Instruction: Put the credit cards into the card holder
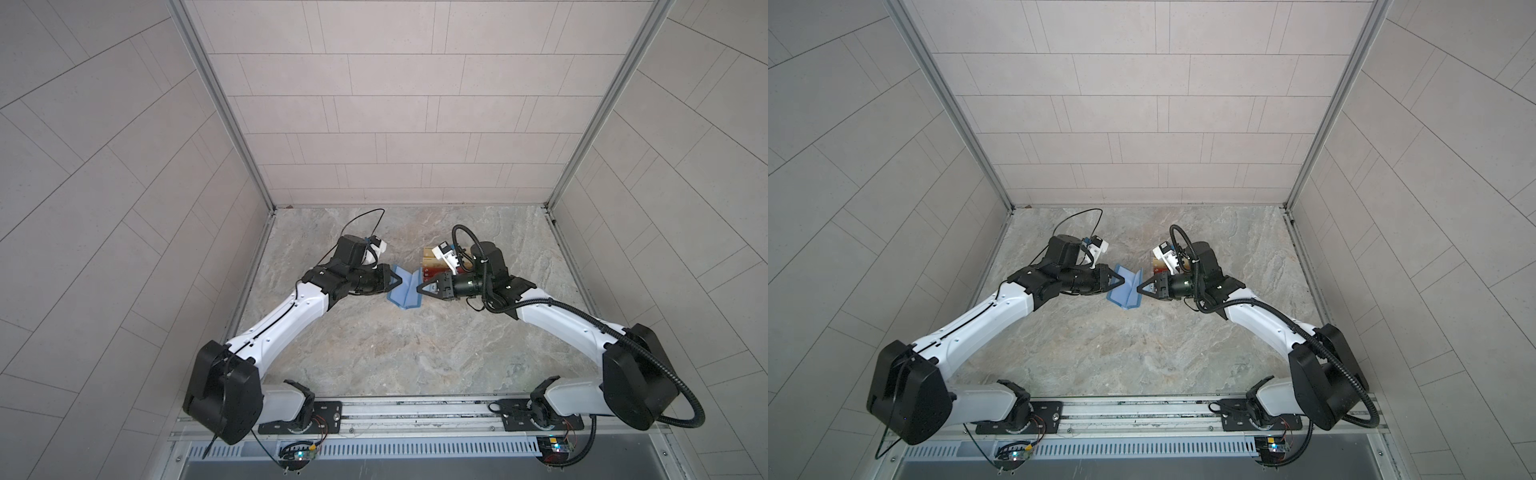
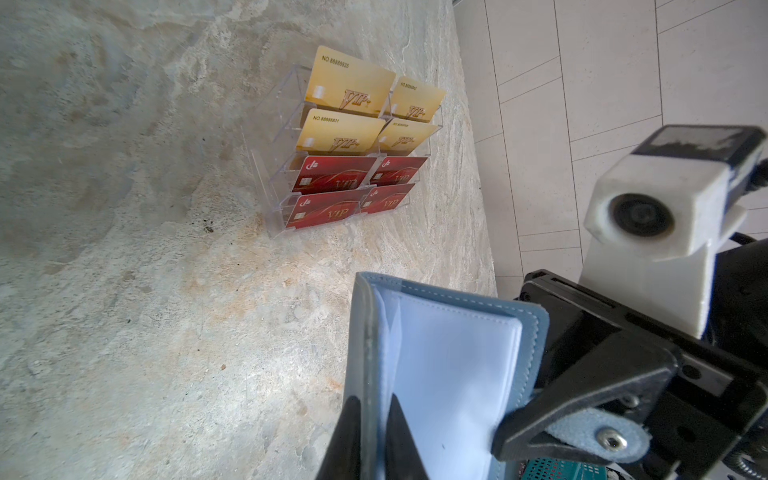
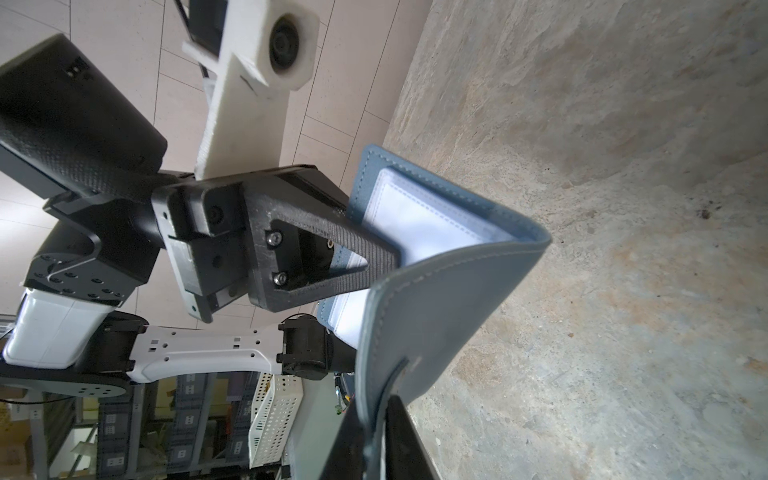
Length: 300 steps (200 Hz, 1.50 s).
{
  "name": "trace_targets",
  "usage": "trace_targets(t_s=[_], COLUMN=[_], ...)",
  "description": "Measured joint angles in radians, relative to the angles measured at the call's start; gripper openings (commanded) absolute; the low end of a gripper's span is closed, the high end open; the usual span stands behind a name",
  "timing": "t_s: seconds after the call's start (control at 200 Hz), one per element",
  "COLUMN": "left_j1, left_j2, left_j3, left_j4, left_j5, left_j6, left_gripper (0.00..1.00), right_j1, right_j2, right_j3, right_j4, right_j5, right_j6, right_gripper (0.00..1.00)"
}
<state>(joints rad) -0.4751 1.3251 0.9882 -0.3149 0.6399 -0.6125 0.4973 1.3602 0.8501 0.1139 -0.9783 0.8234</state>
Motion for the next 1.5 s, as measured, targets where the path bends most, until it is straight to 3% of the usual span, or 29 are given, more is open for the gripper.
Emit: trace_targets(t_s=[0.085, 0.305, 0.576, 0.716, 0.881, 1.061, 1.342, 1.502], left_j1=[-0.003, -0.004, -0.058, -0.09, -0.096, -0.1, -0.106, -0.106], left_j2=[0.0, 0.0, 0.013, 0.061, 0.112, 0.141, 0.141, 0.149], left_j3=[0.005, 0.006, 0.006, -0.01, -0.058, -0.158, -0.265, -0.298], left_j4=[-0.01, -0.053, -0.086, -0.049, 0.004, 0.122, 0.248, 0.31], left_j5=[-0.007, -0.05, -0.163, -0.18, -0.202, -0.198, -0.225, -0.22], left_j6=[0.001, 0.002, 0.0, -0.032, -0.072, -0.136, -0.185, -0.201], left_gripper=[0.08, 0.03, 0.03, 0.0, 0.0, 0.0, 0.0, 0.05], right_j1=[0.0, -0.023, -0.05, -0.047, -0.018, 0.024, 0.116, 0.133], right_j2=[0.0, -0.027, -0.118, -0.144, -0.145, -0.106, 0.069, 0.15], right_j3=[0.0, 0.002, 0.081, 0.119, 0.164, 0.16, 0.008, -0.002], right_j4=[0.0, -0.095, -0.304, -0.359, -0.417, -0.4, -0.243, -0.176], right_j5=[0.0, 0.022, 0.108, 0.157, 0.217, 0.239, 0.3, 0.331], right_j6=[-0.003, -0.064, -0.171, -0.2, -0.241, -0.246, -0.198, -0.198], right_gripper=[0.17, 0.33, 0.36, 0.31, 0.34, 0.3, 0.25, 0.23])
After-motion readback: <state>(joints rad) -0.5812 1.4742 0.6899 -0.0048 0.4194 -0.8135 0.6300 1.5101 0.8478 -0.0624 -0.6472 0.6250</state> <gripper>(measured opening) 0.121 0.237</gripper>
